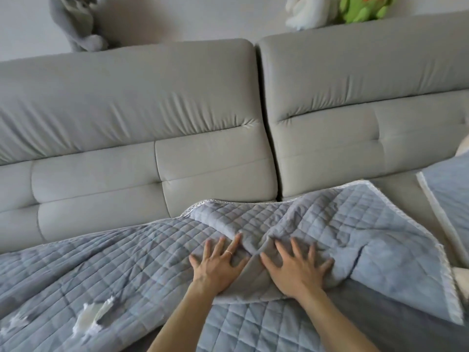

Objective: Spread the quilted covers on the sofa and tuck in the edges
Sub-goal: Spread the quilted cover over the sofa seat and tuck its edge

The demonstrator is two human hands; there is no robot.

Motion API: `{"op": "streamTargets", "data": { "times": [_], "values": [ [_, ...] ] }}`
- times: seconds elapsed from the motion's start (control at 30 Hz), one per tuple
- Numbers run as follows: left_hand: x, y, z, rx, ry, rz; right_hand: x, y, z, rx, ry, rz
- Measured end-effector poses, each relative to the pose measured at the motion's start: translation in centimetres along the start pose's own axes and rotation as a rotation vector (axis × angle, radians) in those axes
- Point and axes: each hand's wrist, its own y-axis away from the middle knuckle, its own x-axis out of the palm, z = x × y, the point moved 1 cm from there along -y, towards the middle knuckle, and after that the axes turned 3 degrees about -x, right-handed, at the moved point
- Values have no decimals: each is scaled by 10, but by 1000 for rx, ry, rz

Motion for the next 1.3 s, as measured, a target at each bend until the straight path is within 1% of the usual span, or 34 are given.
{"op": "streamTargets", "data": {
  "times": [0.1, 0.2, 0.23, 0.27, 0.33, 0.4, 0.47, 0.53, 0.57, 0.63, 0.7, 0.73, 0.8, 0.83, 0.9, 0.97, 1.03, 1.1, 1.13, 1.23, 1.3],
  "values": [
    [-27, -7, -7, 64, -11, -64, -22, -8, -1, 47, -48, -36],
    [-24, 0, -11, 141, -27, -104, -30, -2, -11, 98, -49, -55],
    [-27, -2, -16, 123, -19, -115, -38, 3, -14, 110, -65, -61],
    [10, -20, 39, 92, 36, -108, 11, -18, 24, 95, 22, -86],
    [10, -32, 41, 121, 47, -93, 7, -29, 24, 120, 35, -101],
    [7, -32, 39, 129, 46, -123, -1, -27, 27, 103, 29, -138],
    [-2, -33, 42, 140, -20, -100, -2, -27, 33, 59, 81, -163],
    [-8, -37, 46, 164, -40, -82, -4, -21, 41, 1, 119, -238],
    [-7, -35, 50, 170, -32, -106, -2, -17, 44, -59, 120, -298],
    [-3, -44, 62, 153, -12, -234, -8, -23, 59, -201, 92, -403],
    [4, -55, 76, 83, 11, -309, -19, -39, 79, -242, 0, -440],
    [9, -60, 79, 60, 21, -323, -24, -52, 87, -247, -63, -436],
    [7, -71, 79, 51, 19, -331, -31, -78, 95, -253, -150, -372],
    [-1, -80, 79, 60, 31, -350, -35, -90, 95, -252, -156, -318],
    [-9, -92, 80, 7, 53, -344, -26, -109, 87, -279, -113, -203],
    [-5, -104, 84, -50, 60, -383, -20, -125, 78, -289, -105, -155],
    [3, -109, 80, -77, 0, -438, -19, -141, 71, -288, -75, -124],
    [9, -115, 75, -46, -44, -504, -19, -160, 69, -301, -12, -87],
    [8, -116, 73, -37, -31, -509, -19, -169, 70, -319, 11, -69],
    [9, -115, 73, -29, -7, -486, -14, -191, 70, -332, 24, -60],
    [7, -114, 71, -35, -31, -417, -12, -202, 70, -334, 69, -85]
  ]
}}
